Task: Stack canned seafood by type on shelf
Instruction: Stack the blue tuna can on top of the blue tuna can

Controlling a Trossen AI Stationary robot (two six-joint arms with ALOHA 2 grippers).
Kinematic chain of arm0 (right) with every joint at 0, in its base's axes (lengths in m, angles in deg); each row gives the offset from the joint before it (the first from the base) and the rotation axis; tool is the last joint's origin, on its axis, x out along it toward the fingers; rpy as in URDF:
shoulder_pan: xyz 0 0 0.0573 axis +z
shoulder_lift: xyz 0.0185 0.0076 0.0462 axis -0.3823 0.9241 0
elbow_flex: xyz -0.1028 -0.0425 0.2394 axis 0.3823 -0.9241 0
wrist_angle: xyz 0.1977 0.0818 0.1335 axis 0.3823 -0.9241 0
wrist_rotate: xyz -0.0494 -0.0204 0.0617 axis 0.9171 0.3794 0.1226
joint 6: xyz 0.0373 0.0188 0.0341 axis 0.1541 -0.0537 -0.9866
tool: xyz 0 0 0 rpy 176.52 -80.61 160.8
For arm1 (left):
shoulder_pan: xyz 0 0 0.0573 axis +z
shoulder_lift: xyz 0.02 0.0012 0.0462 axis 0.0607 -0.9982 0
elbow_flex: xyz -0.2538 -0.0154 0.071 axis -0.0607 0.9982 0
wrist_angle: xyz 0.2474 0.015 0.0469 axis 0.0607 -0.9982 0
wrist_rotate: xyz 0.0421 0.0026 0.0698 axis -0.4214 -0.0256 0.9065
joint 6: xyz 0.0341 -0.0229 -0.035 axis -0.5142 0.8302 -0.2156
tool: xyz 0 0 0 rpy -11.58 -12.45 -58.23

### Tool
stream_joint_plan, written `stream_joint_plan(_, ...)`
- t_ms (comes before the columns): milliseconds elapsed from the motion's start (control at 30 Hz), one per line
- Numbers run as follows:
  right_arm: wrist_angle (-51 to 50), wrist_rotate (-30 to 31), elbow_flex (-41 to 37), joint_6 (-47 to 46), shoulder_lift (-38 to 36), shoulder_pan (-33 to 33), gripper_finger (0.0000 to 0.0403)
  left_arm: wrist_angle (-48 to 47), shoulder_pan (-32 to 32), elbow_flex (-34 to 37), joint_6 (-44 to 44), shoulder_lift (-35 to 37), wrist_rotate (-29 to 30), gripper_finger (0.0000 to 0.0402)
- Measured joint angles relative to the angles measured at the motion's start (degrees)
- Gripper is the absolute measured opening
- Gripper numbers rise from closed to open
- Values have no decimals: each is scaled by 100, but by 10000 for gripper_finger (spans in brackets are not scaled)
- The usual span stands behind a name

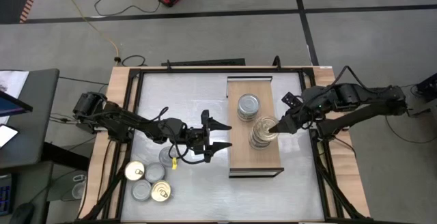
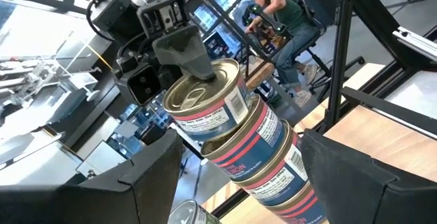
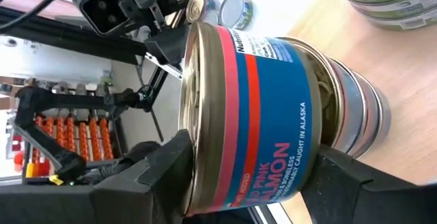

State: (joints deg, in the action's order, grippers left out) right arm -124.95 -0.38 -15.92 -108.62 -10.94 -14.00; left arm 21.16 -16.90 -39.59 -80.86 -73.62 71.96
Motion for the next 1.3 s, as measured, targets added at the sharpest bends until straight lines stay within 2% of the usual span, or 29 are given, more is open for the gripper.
stream_joint_plan(267,-55,-277,59,-153,61,-219,261,44,88,0,66,0,-83,283)
stream_joint_plan(400,-175,-732,61,-457,64,-492,261,142,104,-7,132,0,-362,283)
stream_joint_plan(833,-245,-1847,59,-957,255,-923,261,108,104,-9,92,0,-343,283)
stream_joint_plan(1300,-369,-2209,229,-1354,246,-1019,261,33,104,-13,129,0,-368,283)
